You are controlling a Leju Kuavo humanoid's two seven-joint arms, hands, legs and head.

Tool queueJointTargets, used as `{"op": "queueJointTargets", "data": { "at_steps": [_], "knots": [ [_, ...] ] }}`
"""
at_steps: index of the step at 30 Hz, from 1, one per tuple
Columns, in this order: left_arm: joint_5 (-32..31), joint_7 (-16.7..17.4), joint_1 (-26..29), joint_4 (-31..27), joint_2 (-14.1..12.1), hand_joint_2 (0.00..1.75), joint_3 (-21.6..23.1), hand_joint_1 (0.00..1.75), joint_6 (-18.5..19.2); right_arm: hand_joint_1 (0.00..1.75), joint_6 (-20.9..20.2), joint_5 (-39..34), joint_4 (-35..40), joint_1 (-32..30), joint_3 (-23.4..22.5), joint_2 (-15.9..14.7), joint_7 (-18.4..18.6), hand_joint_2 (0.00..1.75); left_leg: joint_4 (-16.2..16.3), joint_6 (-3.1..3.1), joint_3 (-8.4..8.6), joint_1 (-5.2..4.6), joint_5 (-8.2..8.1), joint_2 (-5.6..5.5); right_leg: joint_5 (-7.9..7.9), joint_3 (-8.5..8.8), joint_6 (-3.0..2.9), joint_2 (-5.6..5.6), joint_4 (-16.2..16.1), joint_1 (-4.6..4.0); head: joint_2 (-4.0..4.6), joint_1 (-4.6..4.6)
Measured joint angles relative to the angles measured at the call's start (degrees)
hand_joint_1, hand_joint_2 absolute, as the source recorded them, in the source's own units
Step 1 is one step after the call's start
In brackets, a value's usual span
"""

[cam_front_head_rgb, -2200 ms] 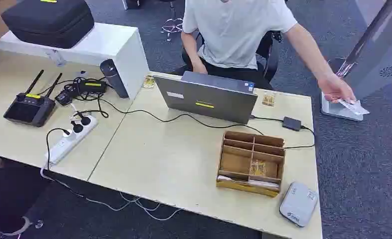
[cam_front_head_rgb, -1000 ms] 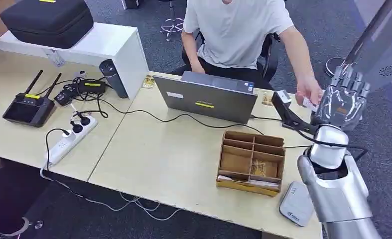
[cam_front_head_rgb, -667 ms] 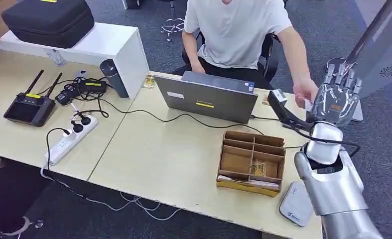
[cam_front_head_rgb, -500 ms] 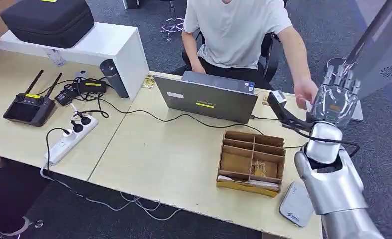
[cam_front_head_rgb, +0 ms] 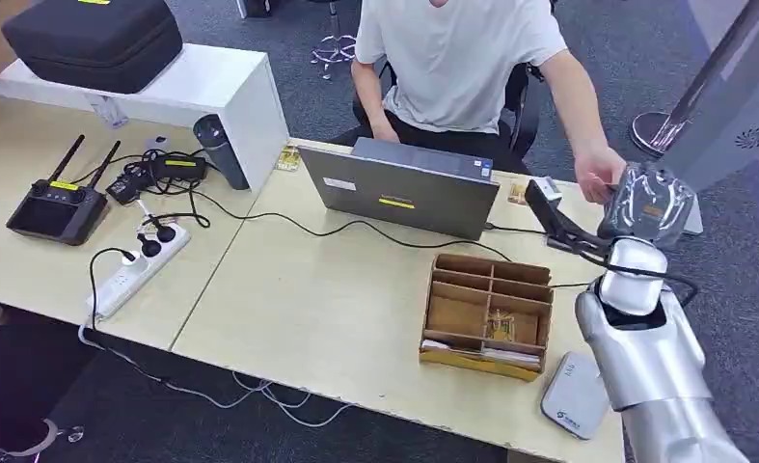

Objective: Pass the card to the sensor for recognition and then transmit it.

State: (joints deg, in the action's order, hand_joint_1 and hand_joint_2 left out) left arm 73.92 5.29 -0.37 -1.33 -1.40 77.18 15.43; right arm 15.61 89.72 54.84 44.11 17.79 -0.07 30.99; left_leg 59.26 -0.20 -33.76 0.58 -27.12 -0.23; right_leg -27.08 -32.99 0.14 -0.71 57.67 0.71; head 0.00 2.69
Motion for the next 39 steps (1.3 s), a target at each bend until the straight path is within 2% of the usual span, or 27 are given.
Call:
{"op": "queueJointTargets", "data": {
  "at_steps": [6,25,31,32,39],
  "knots": [
    [-0.50,-0.48,0.01,0.00,-0.37,1.75,0.00,0.00,0.59,1.75,2.69,0.00,-3.96,1.80,-1.03,0.00,-0.37,1.75,0.00,0.00,0.00,0.00,0.00,0.00,0.00,0.00,0.00,0.01,0.00,0.00,0.00,0.02],
    [-0.68,-0.52,0.00,0.00,-0.48,1.75,0.00,0.00,0.79,1.75,3.34,0.00,-7.52,2.64,-1.40,0.00,-0.63,1.75,0.00,0.00,0.00,0.00,0.00,0.01,0.00,-0.02,0.00,0.03,0.00,0.00,0.00,0.00],
    [-0.24,-0.61,-0.01,0.00,-0.57,1.75,0.00,0.00,0.55,1.75,6.97,0.00,-7.64,2.04,-2.56,0.00,-3.69,1.75,0.00,0.00,0.02,0.01,0.00,0.01,0.00,-0.02,0.00,0.02,0.00,-0.01,0.00,0.02],
    [0.35,-0.59,0.00,0.00,-0.39,1.75,0.00,0.00,0.07,1.75,6.86,0.00,-5.65,0.55,-2.75,0.00,-4.54,1.75,0.00,0.00,0.03,0.03,0.00,0.00,0.00,-0.01,0.00,0.02,-0.01,-0.01,0.00,-0.02],
    [0.43,-0.59,0.01,0.00,-0.37,1.75,0.00,0.00,0.00,1.75,6.82,0.00,-5.26,0.23,-2.77,0.00,-4.65,1.75,0.00,0.00,0.03,0.03,-0.01,0.00,0.00,-0.01,0.00,0.02,-0.01,-0.01,0.00,0.00]
  ]
}}
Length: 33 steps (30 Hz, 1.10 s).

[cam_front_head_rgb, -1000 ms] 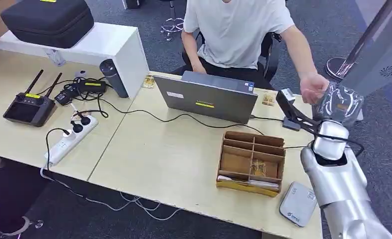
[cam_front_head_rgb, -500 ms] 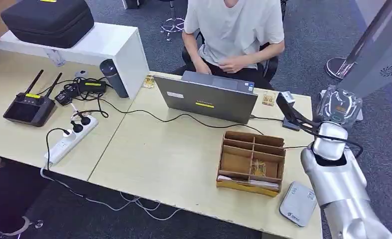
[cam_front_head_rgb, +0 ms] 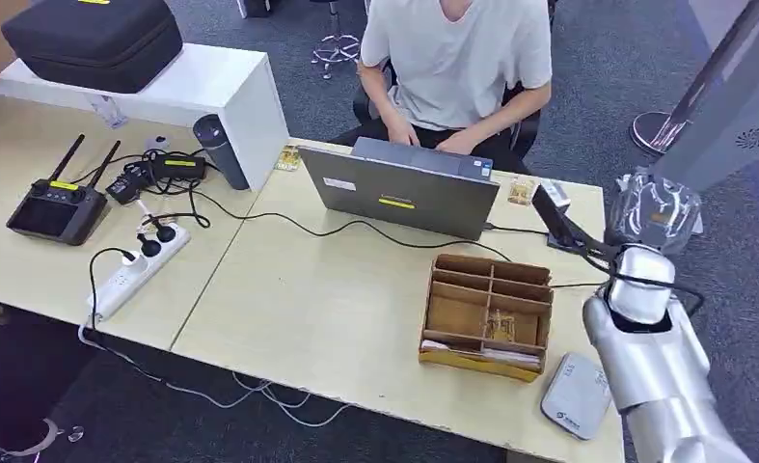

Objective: Pass the card to the sensor for recognition and then transmit it.

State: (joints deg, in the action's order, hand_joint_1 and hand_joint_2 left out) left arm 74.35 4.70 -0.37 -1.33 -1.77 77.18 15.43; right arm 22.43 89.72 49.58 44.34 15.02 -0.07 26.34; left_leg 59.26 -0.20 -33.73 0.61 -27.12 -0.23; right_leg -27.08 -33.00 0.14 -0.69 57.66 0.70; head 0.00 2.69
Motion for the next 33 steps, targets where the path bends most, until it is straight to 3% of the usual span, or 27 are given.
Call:
{"op": "queueJointTargets", "data": {
  "at_steps": [2,3,4,5,6,10,13,20,26,28,32,33],
  "knots": [
    [2.24,0.09,0.16,0.00,0.88,1.75,0.00,0.00,-1.69,1.75,-3.31,0.00,14.31,-10.43,0.42,-0.83,0.83,1.75,0.00,0.03,-0.01,-0.02,-0.08,-0.06,-0.06,-0.02,0.02,-0.05,-0.03,0.00,0.02,0.02],
    [4.14,-0.66,0.68,0.00,2.08,1.75,-0.24,0.00,-3.06,1.75,-3.80,0.00,30.62,-22.47,2.82,-5.91,6.47,1.75,0.00,0.09,-0.04,-0.02,-0.17,-0.30,-0.22,0.07,0.14,-0.29,-0.14,0.00,0.00,0.02],
    [4.90,-1.36,1.39,0.02,2.47,1.75,-0.59,0.00,-3.57,1.75,-1.08,0.00,39.37,-31.20,2.25,-9.80,6.14,1.75,0.00,0.17,-0.03,-0.03,-0.29,-0.39,-0.29,0.14,0.17,-0.36,-0.17,0.01,0.00,-0.02],
    [4.90,-1.77,1.60,0.04,2.76,1.75,-0.61,0.00,-3.61,1.75,1.12,0.00,43.04,-36.30,0.30,-10.54,2.30,1.75,0.00,0.13,-0.06,-0.04,-0.39,-0.35,-0.31,0.15,0.14,-0.33,-0.17,0.01,0.00,-0.04],
    [4.86,-1.94,1.70,0.22,2.95,1.75,-0.63,0.00,-3.61,1.75,4.32,0.00,46.57,-42.22,-4.31,-9.30,-8.01,1.75,-0.01,0.23,-0.01,-0.08,-0.51,0.01,-0.31,0.14,0.13,-0.04,-0.17,0.04,0.00,0.02],
    [4.68,-2.27,1.69,0.28,3.02,1.75,-0.63,0.00,-3.52,1.75,5.75,-0.02,48.56,-46.06,-10.87,-6.62,-16.03,1.75,-0.01,0.16,0.08,-0.06,-0.54,0.07,-0.32,0.14,0.12,-0.01,-0.16,0.02,0.00,0.05],
    [4.40,-2.47,1.69,0.37,3.02,1.75,-0.63,0.00,-3.41,1.75,6.27,-0.04,48.65,-47.51,-16.38,-4.43,-20.05,1.75,-0.01,0.19,0.10,-0.05,-0.47,0.06,-0.30,0.16,0.10,-0.01,-0.15,0.01,0.00,0.02],
    [4.24,-2.62,1.64,0.48,3.04,1.75,-0.64,0.00,-3.32,1.75,6.69,-0.06,48.59,-48.69,-22.20,-1.69,-22.12,1.75,-0.01,0.15,0.10,-0.06,-0.43,0.08,-0.26,0.17,0.07,0.02,-0.15,0.02,0.00,0.02],
    [3.74,-2.93,1.55,0.48,3.04,1.75,-0.66,0.00,-3.37,1.75,5.88,-1.13,43.86,-48.37,-26.21,1.40,-27.59,1.75,-0.01,0.15,0.11,-0.06,-0.42,0.07,-0.26,0.17,0.07,-0.01,-0.15,0.02,0.00,0.00],
    [4.11,-2.91,1.55,0.50,3.26,1.75,-0.79,0.00,-3.96,1.75,3.07,-0.19,44.56,-49.87,-25.59,2.84,-25.37,1.75,-0.01,0.15,0.10,-0.04,-0.42,0.06,-0.27,0.18,0.07,-0.01,-0.15,0.01,0.00,-0.02],
    [4.70,-2.82,1.54,0.57,3.61,1.75,-1.66,0.00,-4.77,1.75,-1.12,-0.04,46.40,-52.81,-18.40,3.26,-14.44,1.75,-0.03,0.14,0.13,-0.04,-0.43,0.18,-0.29,0.14,0.04,0.09,-0.13,0.00,0.00,0.05],
    [4.73,-2.80,1.54,0.59,3.65,1.75,-1.75,0.00,-4.88,1.75,-1.40,-0.04,46.62,-53.02,-16.74,3.26,-13.64,1.75,-0.03,0.14,0.14,-0.04,-0.43,0.23,-0.29,0.14,0.04,0.13,-0.13,0.00,0.00,0.02]
  ]
}}
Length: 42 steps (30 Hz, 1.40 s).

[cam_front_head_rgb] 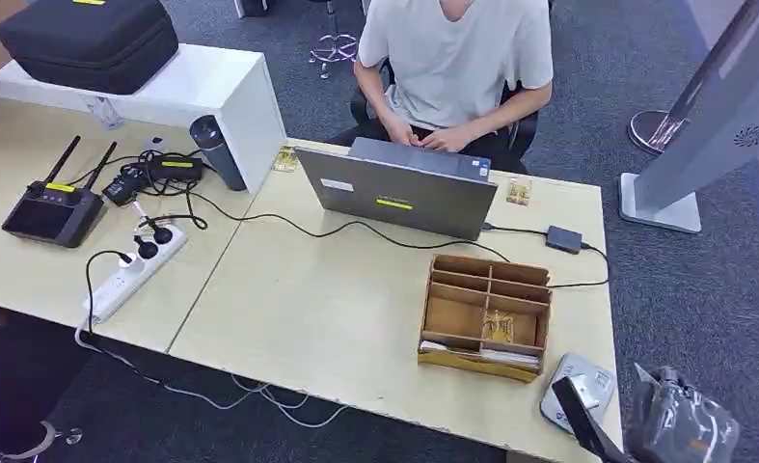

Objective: Pass the card to the sensor for recognition and then transmit it.

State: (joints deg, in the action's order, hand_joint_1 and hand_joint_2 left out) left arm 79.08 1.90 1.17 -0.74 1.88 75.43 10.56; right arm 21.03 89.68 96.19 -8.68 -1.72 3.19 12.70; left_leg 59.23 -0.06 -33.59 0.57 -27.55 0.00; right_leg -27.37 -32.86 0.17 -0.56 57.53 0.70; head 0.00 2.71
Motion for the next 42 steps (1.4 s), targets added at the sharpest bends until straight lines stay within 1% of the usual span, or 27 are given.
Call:
{"op": "queueJointTargets", "data": {
  "at_steps": [6,12,18,23,24,25,27,28,29,31,33,34,35,38,42],
  "knots": [
    [0.77,0.20,0.04,0.13,0.28,1.75,-0.87,0.00,-0.70,1.75,-1.81,0.00,1.38,-1.45,6.67,0.13,0.96,1.75,0.00,0.00,-0.01,-0.01,0.00,0.00,-0.01,0.02,0.02,-0.01,0.00,0.01,0.00,0.00],
    [1.40,0.24,0.12,0.22,0.66,1.75,-1.73,0.00,-1.55,1.75,-3.30,0.00,3.04,-3.34,11.49,0.42,1.72,1.75,0.01,0.00,0.00,-0.03,0.00,-0.01,0.00,0.03,0.02,-0.02,0.00,0.02,0.00,0.00],
    [2.05,0.24,0.21,0.26,0.76,1.75,-1.94,0.00,-1.86,1.75,-4.06,0.00,4.15,-5.05,14.46,0.94,2.18,1.75,0.01,0.00,0.00,-0.02,0.00,0.00,0.00,0.02,0.02,-0.01,0.00,0.02,0.00,0.00],
    [2.21,0.24,0.23,0.28,1.01,1.75,-2.12,0.00,-2.27,1.75,-4.66,0.00,4.41,-6.05,15.71,1.38,2.82,1.75,0.01,0.00,0.01,-0.02,0.00,0.00,0.00,0.03,0.02,-0.01,0.00,0.02,0.00,0.02],
    [2.21,0.24,0.24,0.28,1.03,1.75,-2.21,0.00,-2.25,1.75,-4.24,0.00,4.24,-6.17,15.78,1.47,2.44,1.75,0.00,0.00,0.00,-0.02,0.00,0.00,0.00,0.03,0.02,-0.01,0.00,0.02,0.00,-0.02],
    [2.10,0.24,0.25,0.31,1.03,1.75,-2.21,0.00,-2.12,1.75,-2.73,-0.02,3.14,-6.00,15.37,1.77,1.13,1.75,0.00,0.00,0.01,-0.01,0.00,0.01,0.00,0.03,0.02,-0.01,0.00,0.01,0.00,0.02],
    [1.73,0.24,0.22,0.39,1.03,1.75,-2.21,0.00,-1.68,1.75,1.98,-0.04,-1.34,-4.45,12.88,2.73,-2.81,1.75,0.01,0.00,0.04,-0.02,0.00,0.03,0.01,0.03,0.00,0.04,0.00,0.02,0.00,0.02],
    [1.64,0.24,0.20,0.44,1.03,1.75,-2.21,0.00,-1.47,1.75,4.58,-0.04,-4.70,-3.41,10.35,3.34,-5.76,1.75,0.01,0.01,0.05,-0.02,0.00,0.04,0.02,0.04,0.01,0.05,0.00,0.02,0.02,0.02],
    [1.51,0.24,0.20,0.46,1.01,1.75,-2.21,0.00,-1.33,1.75,6.24,-0.04,-7.13,-2.54,8.01,3.78,-7.58,1.75,0.01,0.02,0.05,-0.02,0.01,0.02,0.03,0.07,0.03,0.03,0.00,0.02,0.02,0.00],
    [1.22,0.24,0.20,0.48,0.96,1.75,-2.21,0.00,-1.05,1.75,8.42,-0.04,-11.61,-0.78,3.55,4.44,-9.16,1.75,0.01,0.03,0.05,-0.02,0.02,0.00,0.04,0.11,0.04,-0.03,-0.01,0.03,0.00,-0.02],
    [0.98,0.24,0.18,0.50,0.92,1.75,-2.21,0.00,-0.94,1.75,8.96,-0.04,-14.67,0.45,0.58,4.57,-9.20,1.75,0.02,0.03,0.06,-0.05,0.02,0.02,0.07,0.11,0.07,0.00,-0.01,0.04,0.00,0.00],
    [0.92,0.24,0.18,0.50,0.90,1.75,-2.21,0.00,-0.87,1.75,9.75,-0.02,-15.82,1.02,-0.61,4.57,-9.03,1.75,0.02,0.03,0.08,-0.04,0.02,0.02,0.07,0.12,0.08,0.04,-0.01,0.04,0.00,0.02],
    [0.85,0.24,0.17,0.50,0.81,1.75,-2.21,0.00,-0.81,1.75,9.64,-0.02,-16.46,1.53,-1.28,4.57,-8.50,1.75,0.03,0.03,0.10,-0.04,0.02,0.03,0.07,0.12,0.08,0.05,-0.01,0.04,0.00,0.00],
    [0.63,0.24,0.15,0.50,0.68,1.75,-2.21,0.00,-0.41,1.75,8.22,-0.02,-17.05,2.73,-3.11,4.57,-6.34,1.75,0.03,0.03,0.14,-0.03,0.01,0.02,0.07,0.17,0.08,0.02,-0.02,0.03,0.02,0.00],
    [0.50,0.24,0.14,0.50,0.66,1.75,-2.21,0.00,-0.37,1.75,6.47,-0.02,-16.31,3.64,-4.96,4.61,-6.03,1.75,0.02,0.03,0.18,-0.03,0.01,0.04,0.07,0.20,0.08,0.05,-0.02,0.03,0.00,-0.02]
  ]
}}
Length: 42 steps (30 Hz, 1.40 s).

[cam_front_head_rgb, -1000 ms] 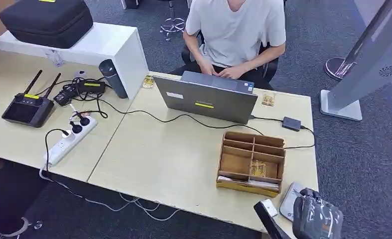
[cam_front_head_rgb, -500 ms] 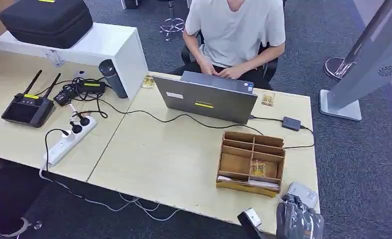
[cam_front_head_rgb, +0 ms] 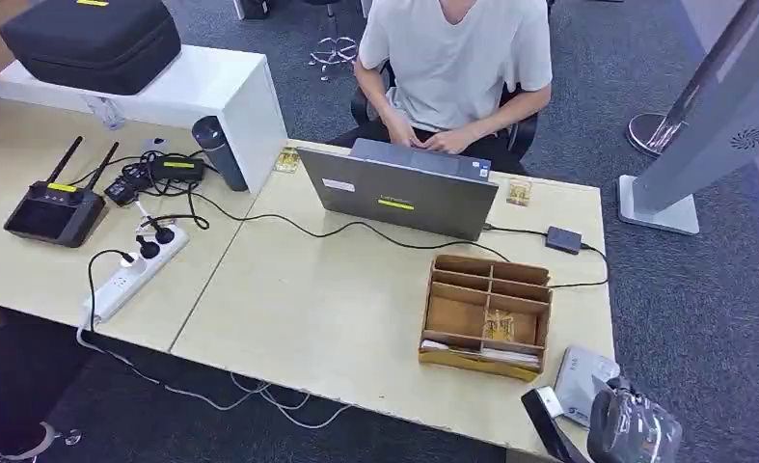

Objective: Pass the card to the sensor for recognition and then transmit it.

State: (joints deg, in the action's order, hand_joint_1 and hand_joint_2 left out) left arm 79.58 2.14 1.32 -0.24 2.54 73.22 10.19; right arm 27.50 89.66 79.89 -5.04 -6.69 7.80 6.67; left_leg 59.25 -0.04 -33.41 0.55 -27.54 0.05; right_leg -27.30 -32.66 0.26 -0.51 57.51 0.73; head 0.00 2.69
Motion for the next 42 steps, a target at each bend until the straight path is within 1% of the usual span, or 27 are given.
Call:
{"op": "queueJointTargets", "data": {
  "at_steps": [10,14,16,19,21,23,24,25,26,28,30,33,35,36,37,39,40,42],
  "knots": [
    [-0.02,0.00,0.00,0.00,0.00,1.75,0.00,0.00,0.02,1.75,-0.33,0.02,0.57,0.39,-1.60,0.20,0.00,1.75,0.00,0.00,0.04,0.00,0.00,-0.01,0.01,0.05,0.02,-0.01,0.00,0.00,0.00,0.02],
    [-0.20,0.02,-0.03,0.00,0.00,1.75,0.00,0.00,0.02,1.75,-0.31,0.02,1.03,0.43,-1.62,0.31,0.77,1.75,0.00,0.00,0.01,0.00,0.00,-0.02,0.01,0.05,0.02,-0.01,0.00,0.00,0.00,0.02],
    [-0.44,0.20,-0.05,0.00,-0.11,1.75,0.00,0.00,0.04,1.75,-1.23,0.02,2.85,0.57,-0.63,0.31,2.43,1.75,0.00,0.00,-0.03,0.00,0.00,-0.01,0.02,0.03,0.01,0.00,0.01,0.00,0.00,0.02],
    [-1.13,0.87,-0.29,0.00,-0.46,1.75,0.00,0.00,0.52,1.75,-2.86,0.02,6.05,3.27,1.78,0.31,2.56,1.75,-0.01,-0.05,-0.04,0.00,0.04,0.15,0.08,-0.01,-0.04,0.15,0.03,0.00,0.00,0.04],
    [-1.95,1.25,-0.46,0.00,-0.66,1.75,0.00,0.00,1.05,1.75,-4.82,0.02,7.76,7.15,3.56,0.28,3.06,1.75,-0.01,-0.07,-0.06,0.02,0.09,0.18,0.15,-0.03,-0.11,0.21,0.05,-0.02,0.00,0.00],
    [-3.21,1.62,-0.74,0.00,-1.16,1.75,0.02,0.00,2.25,1.75,-6.52,0.02,7.72,13.11,5.47,0.20,3.85,1.75,-0.01,-0.16,-0.05,0.03,0.22,0.27,0.24,-0.15,-0.13,0.30,0.06,-0.02,0.00,0.00],
    [-3.73,1.81,-0.89,0.00,-1.48,1.75,0.09,0.00,2.79,1.75,-6.67,0.02,6.85,16.41,6.35,0.09,4.39,1.75,-0.01,-0.10,-0.08,0.03,0.30,0.29,0.31,-0.20,-0.10,0.32,0.07,-0.02,0.00,0.04],
    [-4.46,1.86,-1.05,0.00,-1.83,1.75,0.37,0.00,3.62,1.75,-6.04,0.02,4.15,21.24,6.64,-0.02,4.59,1.75,-0.01,-0.12,-0.09,0.04,0.35,0.30,0.38,-0.21,-0.14,0.34,0.07,-0.02,0.00,0.00],
    [-4.93,1.86,-1.21,0.00,-1.99,1.75,0.74,0.00,4.06,1.75,-5.39,0.02,1.90,24.13,6.62,-0.04,4.61,1.75,-0.01,-0.09,-0.09,0.05,0.39,0.29,0.43,-0.22,-0.09,0.33,0.07,-0.02,0.00,0.02],
    [-5.86,1.88,-1.59,0.00,-2.47,1.75,1.22,0.00,4.85,1.75,-2.73,0.02,-4.47,31.16,6.38,-0.24,5.36,1.75,0.00,-0.09,-0.12,0.05,0.56,0.23,0.49,-0.22,-0.09,0.28,0.07,-0.03,0.00,0.02],
    [-6.03,1.88,-1.78,0.00,-2.88,1.75,1.86,0.00,5.09,1.75,-1.19,0.02,-9.60,36.00,6.27,-0.59,5.75,1.75,0.00,-0.09,-0.12,0.05,0.57,0.21,0.53,-0.21,-0.14,0.25,0.07,-0.03,0.00,0.02],
    [-6.19,1.88,-1.91,0.00,-3.24,1.75,2.19,0.00,5.16,1.75,-0.42,0.02,-15.03,40.36,6.09,-0.77,6.44,1.75,0.00,-0.09,-0.13,0.05,0.57,0.21,0.54,-0.21,-0.14,0.26,0.07,-0.03,0.00,0.02],
    [-6.27,2.03,-2.12,0.00,-3.34,1.75,2.51,0.00,5.22,1.75,-0.70,0.02,-17.95,42.56,6.29,-0.79,9.32,1.75,0.00,-0.09,-0.19,0.05,0.57,0.18,0.53,-0.23,-0.14,0.25,0.08,-0.03,0.00,0.00],
    [-6.36,2.08,-2.19,0.00,-3.37,1.75,2.60,0.00,5.20,1.75,-1.11,0.02,-19.74,43.77,6.83,-0.79,11.81,1.75,0.00,-0.09,-0.21,0.05,0.57,0.19,0.53,-0.26,-0.14,0.26,0.09,-0.03,0.00,0.00],
    [-6.34,2.25,-2.30,0.00,-3.37,1.75,2.62,0.00,5.14,1.75,-1.45,0.02,-21.01,44.79,7.21,-0.74,13.52,1.75,0.00,-0.09,-0.21,0.05,0.56,0.18,0.53,-0.26,-0.14,0.26,0.09,-0.03,0.00,0.02],
    [-6.29,2.92,-2.59,0.00,-3.34,1.75,2.64,0.00,4.85,1.75,-1.99,0.04,-23.77,46.41,7.80,-0.02,16.71,1.75,0.00,-0.09,-0.24,0.06,0.56,0.18,0.53,-0.29,-0.15,0.25,0.09,-0.03,0.00,0.00],
    [-6.16,3.15,-2.70,0.00,-3.32,1.75,2.67,0.00,4.79,0.00,-2.17,0.04,-24.79,46.98,8.24,0.35,17.55,1.75,-0.01,-0.09,-0.26,0.06,0.56,0.18,0.53,-0.32,-0.15,0.25,0.09,-0.02,0.02,0.00],
    [-5.88,3.52,-2.86,0.00,-3.32,1.75,2.69,0.00,4.44,0.00,-2.15,0.07,-26.68,47.64,9.32,1.39,18.36,1.75,-0.01,-0.09,-0.29,0.07,0.56,0.18,0.53,-0.37,-0.15,0.26,0.11,-0.03,0.00,0.00]
  ]
}}
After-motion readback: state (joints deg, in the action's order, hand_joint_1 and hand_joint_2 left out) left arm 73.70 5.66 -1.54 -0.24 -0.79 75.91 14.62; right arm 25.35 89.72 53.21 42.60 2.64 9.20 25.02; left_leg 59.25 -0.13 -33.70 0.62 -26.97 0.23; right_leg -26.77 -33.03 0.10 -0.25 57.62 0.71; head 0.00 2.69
